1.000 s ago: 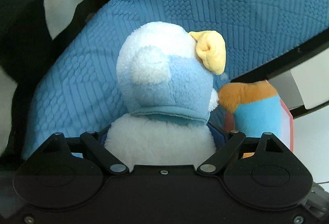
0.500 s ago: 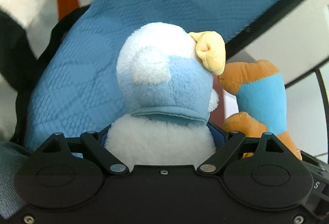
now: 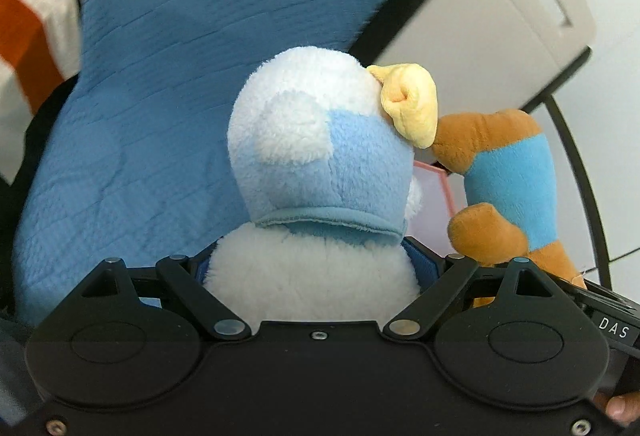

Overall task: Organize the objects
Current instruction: 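Carry penguin in left tool while right tool carries teddy bear over box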

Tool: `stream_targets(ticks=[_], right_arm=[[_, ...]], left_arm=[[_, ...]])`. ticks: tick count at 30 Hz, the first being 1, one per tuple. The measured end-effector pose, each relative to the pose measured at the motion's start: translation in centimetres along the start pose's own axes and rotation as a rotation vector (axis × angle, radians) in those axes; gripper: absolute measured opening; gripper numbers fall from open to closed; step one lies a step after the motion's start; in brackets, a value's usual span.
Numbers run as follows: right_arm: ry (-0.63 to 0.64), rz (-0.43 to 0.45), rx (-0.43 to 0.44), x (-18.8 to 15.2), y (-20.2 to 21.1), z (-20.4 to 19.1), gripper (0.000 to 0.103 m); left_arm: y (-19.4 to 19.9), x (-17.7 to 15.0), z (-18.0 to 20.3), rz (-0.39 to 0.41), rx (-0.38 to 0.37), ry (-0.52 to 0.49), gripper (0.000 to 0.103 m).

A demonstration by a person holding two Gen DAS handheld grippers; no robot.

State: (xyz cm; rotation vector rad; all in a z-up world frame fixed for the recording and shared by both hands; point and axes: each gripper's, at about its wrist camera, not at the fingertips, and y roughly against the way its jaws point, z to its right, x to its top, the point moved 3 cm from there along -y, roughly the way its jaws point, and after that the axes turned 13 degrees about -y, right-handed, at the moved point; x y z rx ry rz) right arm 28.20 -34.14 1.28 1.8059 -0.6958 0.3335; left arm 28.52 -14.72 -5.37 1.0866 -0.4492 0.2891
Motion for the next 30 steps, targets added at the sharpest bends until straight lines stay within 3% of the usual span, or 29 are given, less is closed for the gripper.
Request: stream_targets(ticks=[8, 16, 30], right_arm=[[-0.063, 0.061, -0.028, 1.6, 2.0, 7.0, 0.067], [-0.110, 0.045, -0.065, 1.8, 0.2, 13.5, 0.067], [-0.169, 0.044, -0.085, -0.8, -6.1, 18.7, 0.069]], left_arm=[[-2.0, 2.0, 6.1, -0.001, 0.002, -0.066, 0.087], [-6.8, 1.4, 10.3, -0.044, 0.042, -0.110, 0.086], [-15.5, -0.4, 12.2, -0.143, 0.115, -0.142, 0.085]])
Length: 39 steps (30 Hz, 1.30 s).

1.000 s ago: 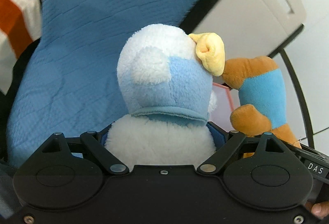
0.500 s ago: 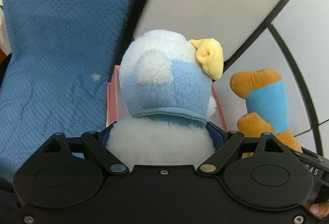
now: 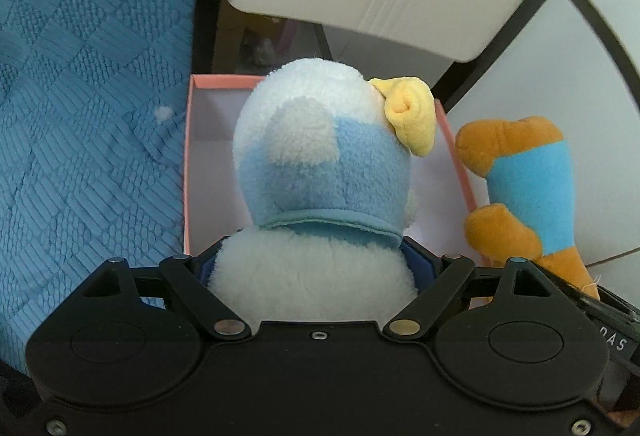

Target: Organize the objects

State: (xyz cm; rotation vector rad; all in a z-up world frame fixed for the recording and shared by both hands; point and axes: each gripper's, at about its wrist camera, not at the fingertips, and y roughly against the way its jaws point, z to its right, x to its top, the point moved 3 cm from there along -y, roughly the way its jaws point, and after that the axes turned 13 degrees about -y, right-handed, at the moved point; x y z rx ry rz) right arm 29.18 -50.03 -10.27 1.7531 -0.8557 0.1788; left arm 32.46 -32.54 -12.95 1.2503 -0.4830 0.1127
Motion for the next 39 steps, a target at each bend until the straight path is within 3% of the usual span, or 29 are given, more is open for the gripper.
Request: stream_targets(ticks=[6, 15, 18, 21, 31, 39], right_arm=[[0.007, -0.020, -0.020, -1.6, -2.3, 1.1, 0.069], [0.017, -0.041, -0.031, -1.5, -4.0, 1.5, 0.071], [0.009, -0.028, -0.008, -1.5, -2.7, 1.5, 0.081], [-0.027, -0.025, 0.023, -0.8, -1.5, 1.9, 0.092], [-0.012, 0.121, 0.080, 1.4, 7.0, -1.6, 0.092], [-0.018, 0.178, 0.148, 0.3, 14.2, -5.2, 0.092]], left_arm=[[-2.2, -0.7, 1.2, -0.024, 0.011, -0.025, 0.085], [-3.2, -1.2, 2.2, -0.033, 0.020, -0.025, 0.084], [-2.3, -0.7, 1.9, 0.000, -0.012, -0.010, 0.088], [-0.4, 0.0, 2.0, 0.033, -0.026, -0.018, 0.095], [9.0, 0.6, 2.6, 0.186, -0.016, -0.071, 0.101], [16.8, -0.6, 3.0, 0.288, -0.037, -0.133, 0.101]])
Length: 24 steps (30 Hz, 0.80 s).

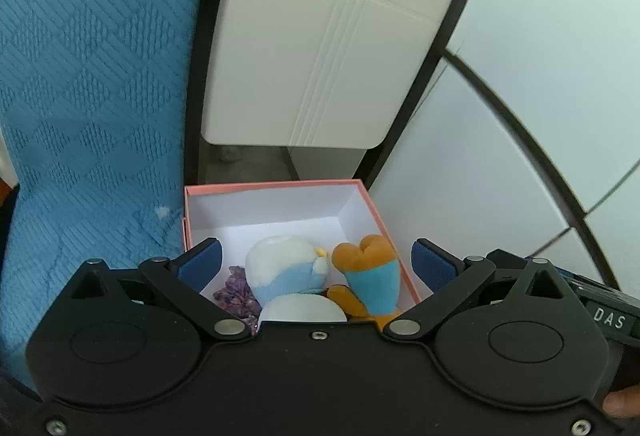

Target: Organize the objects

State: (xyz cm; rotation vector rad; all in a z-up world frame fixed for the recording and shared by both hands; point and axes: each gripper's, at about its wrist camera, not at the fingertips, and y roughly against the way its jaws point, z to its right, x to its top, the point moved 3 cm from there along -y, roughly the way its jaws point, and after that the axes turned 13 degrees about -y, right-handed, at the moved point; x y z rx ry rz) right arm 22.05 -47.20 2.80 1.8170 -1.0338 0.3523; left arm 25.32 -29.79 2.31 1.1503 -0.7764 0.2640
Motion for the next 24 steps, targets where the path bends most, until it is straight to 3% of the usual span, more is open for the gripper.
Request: stream_targets(ticks=[12, 24], right_arm=[[0.014, 0.014, -0.005, -4.8, 5.9, -4.3, 0.092], [-0.018, -0.027, -0.040, -11.7, 6.9, -4.9, 0.092]], left_arm=[[9.1, -2.8, -1.7, 0.109, -0.052, -0.038, 0.102], [12.6, -8.7, -1.8, 0.104, -0.031, -0.106, 0.103]])
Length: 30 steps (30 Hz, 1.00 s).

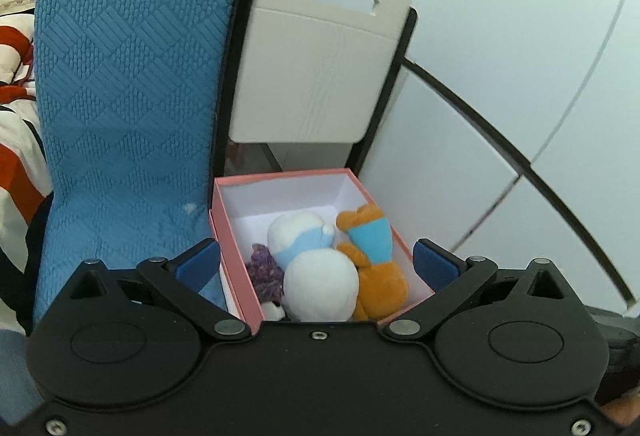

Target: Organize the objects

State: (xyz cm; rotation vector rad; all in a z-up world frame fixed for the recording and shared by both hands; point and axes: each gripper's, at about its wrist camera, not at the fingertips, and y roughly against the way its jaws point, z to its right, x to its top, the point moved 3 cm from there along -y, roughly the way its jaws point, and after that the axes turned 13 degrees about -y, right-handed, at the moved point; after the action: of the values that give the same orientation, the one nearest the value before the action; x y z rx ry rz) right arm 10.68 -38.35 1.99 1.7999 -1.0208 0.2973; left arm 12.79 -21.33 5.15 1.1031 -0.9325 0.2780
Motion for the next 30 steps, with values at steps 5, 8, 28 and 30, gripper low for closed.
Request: stream_targets(ticks=[5, 8, 28, 30], right_arm=[[0.020, 0.008, -0.014, -2.2, -0.3, -0.3, 0.092], [0.012, 0.005, -0.009, -3.3, -0.4, -0.1, 0.092], [-0.016, -0.044, -0.042, -6.8, -6.2, 2.8, 0.092], [-0.002, -0.052, -0.045, -7.0, -6.6, 2.6, 0.092]], left_arm=[[0.5, -2.4, 0.6, -0.014, 0.017, -0.028, 0.103], [0.8, -3.7, 0.6, -0.020, 0.012, -0.018, 0.103], [-2.0, -8.4, -2.0, -0.008, 0.060, 0.046, 0.103], [-2.1, -8.8, -2.5, -0.007, 0.073, 0.060, 0.103]])
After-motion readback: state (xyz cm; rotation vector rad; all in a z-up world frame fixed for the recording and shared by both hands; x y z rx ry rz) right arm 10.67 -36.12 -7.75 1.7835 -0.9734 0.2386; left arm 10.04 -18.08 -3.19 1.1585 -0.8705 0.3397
